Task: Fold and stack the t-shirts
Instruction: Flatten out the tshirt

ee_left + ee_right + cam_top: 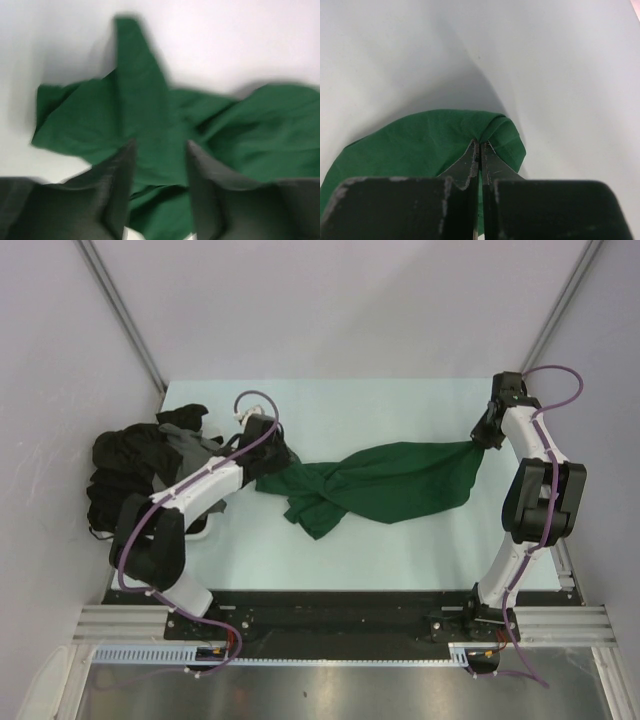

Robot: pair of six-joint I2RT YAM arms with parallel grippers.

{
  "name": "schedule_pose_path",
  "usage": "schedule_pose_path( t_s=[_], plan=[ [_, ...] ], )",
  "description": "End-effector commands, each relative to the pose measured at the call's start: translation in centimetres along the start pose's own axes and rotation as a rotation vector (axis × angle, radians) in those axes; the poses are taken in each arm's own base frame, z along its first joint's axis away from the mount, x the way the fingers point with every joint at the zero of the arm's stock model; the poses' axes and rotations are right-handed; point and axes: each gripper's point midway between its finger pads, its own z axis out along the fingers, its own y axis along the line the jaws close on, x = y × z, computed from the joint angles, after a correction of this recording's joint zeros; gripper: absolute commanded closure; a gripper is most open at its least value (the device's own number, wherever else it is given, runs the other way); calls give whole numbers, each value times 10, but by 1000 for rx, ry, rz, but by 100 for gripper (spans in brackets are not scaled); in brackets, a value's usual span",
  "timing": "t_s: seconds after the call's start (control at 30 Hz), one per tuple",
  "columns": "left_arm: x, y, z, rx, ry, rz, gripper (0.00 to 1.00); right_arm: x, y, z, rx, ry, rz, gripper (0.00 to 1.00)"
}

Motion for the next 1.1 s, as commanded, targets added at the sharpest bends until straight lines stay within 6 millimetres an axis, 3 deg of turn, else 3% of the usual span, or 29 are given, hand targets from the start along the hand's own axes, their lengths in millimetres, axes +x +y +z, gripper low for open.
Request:
schedule_pose_path(
  t_s=[0.0,0.07,0.23,0.63,0.7,0.73,0.8,0.83,0.93,1.07],
  plan=[
    [20,12,6,82,48,-27,41,-3,-2,1,10,-14,-10,100],
    [23,17,9,83,47,-19,35,-1,-1,3,6,-6,-9,100],
    [25,27,22,114,37,-43,36,2,1,5,4,2,-11,100],
    [23,9,48,222,36,-66,48,5,2,7,14,8,-22,100],
    [24,8,50,227,44,-64,53,4,2,7,18,5,-23,100],
    [24,8,50,228,45,-64,64,4,2,8,21,4,-23,100],
    [21,5,46,236,42,-68,83,2,2,7,22,0,-24,100],
    [16,2,43,238,38,-71,98,2,1,6,25,0,-23,100],
    [-12,-18,18,273,-14,-65,100,-1,3,5,22,-7,-22,100],
    [-74,-42,-40,263,-146,-52,100,-6,7,-4,4,-11,-17,100]
  ],
)
